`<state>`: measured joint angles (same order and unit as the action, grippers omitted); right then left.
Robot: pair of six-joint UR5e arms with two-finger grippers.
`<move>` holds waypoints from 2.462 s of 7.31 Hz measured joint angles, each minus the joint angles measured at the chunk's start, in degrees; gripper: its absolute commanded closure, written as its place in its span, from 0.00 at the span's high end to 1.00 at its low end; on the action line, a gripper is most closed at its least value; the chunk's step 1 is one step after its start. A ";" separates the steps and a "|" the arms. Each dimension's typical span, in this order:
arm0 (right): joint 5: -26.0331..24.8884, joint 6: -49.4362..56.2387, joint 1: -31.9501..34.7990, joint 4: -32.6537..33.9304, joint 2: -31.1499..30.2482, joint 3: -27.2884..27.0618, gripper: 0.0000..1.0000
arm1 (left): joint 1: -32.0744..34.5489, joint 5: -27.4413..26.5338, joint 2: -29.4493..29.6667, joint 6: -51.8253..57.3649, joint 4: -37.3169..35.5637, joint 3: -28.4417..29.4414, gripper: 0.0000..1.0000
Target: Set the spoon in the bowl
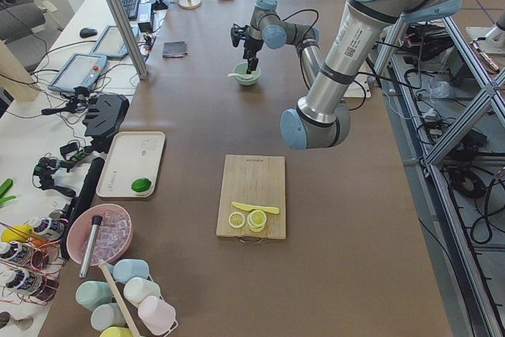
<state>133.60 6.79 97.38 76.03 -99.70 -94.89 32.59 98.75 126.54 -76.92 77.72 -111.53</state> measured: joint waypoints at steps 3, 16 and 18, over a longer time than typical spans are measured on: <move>-0.51 0.16 0.00 -15.43 -2.14 7.73 1.00 | 15.12 10.89 -9.94 28.90 -14.33 -10.57 0.98; -0.65 0.41 -5.28 26.17 1.57 -10.10 1.00 | 57.73 34.94 -45.44 88.40 -7.71 -0.01 0.98; -0.63 0.41 -5.29 26.17 1.45 -10.10 1.00 | 57.79 35.12 -48.80 87.55 -0.50 1.45 0.98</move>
<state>132.97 7.21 92.09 102.20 -98.25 -104.99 90.38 133.87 77.75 10.64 77.22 -110.08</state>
